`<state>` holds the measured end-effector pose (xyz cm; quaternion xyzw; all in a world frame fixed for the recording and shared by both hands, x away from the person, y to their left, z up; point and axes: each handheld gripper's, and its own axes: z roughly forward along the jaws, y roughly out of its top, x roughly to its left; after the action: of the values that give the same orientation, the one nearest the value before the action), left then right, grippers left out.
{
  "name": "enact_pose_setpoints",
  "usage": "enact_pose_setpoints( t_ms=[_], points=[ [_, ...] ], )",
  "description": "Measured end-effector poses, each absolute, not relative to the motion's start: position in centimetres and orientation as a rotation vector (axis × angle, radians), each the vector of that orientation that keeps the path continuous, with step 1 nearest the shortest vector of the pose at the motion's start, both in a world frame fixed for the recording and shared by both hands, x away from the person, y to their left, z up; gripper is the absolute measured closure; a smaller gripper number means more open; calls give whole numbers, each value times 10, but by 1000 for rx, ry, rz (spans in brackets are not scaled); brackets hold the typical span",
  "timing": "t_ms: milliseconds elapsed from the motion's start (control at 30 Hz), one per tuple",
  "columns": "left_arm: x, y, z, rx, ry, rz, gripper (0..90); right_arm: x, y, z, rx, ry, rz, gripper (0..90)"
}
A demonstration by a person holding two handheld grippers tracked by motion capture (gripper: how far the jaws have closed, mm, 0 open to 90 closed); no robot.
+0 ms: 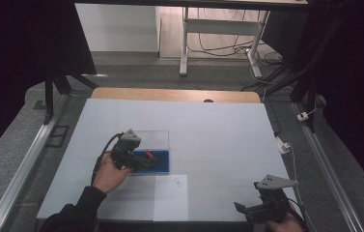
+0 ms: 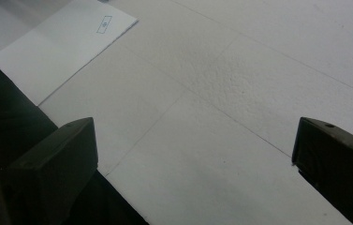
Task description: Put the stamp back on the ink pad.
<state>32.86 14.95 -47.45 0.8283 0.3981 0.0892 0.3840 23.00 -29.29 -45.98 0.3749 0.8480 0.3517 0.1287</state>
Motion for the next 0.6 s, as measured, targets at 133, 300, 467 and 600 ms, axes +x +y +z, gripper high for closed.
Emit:
enact_pose_setpoints(
  t_ms=[133,300,467,600],
  points=[
    [324,153,-473,2103,996,209,22,230,-292,-460,1088,2469,1017,2],
    [318,157,-471,2100,974,202,11,230,-292,-460,1086,2470,1015,2],
    [310,162,-466,2096,973,217,0,230,-292,-460,1084,2470,1013,2],
    [304,165,-463,2104,973,198,0,230,-292,-460,1086,2469,1013,2]
  ],
)
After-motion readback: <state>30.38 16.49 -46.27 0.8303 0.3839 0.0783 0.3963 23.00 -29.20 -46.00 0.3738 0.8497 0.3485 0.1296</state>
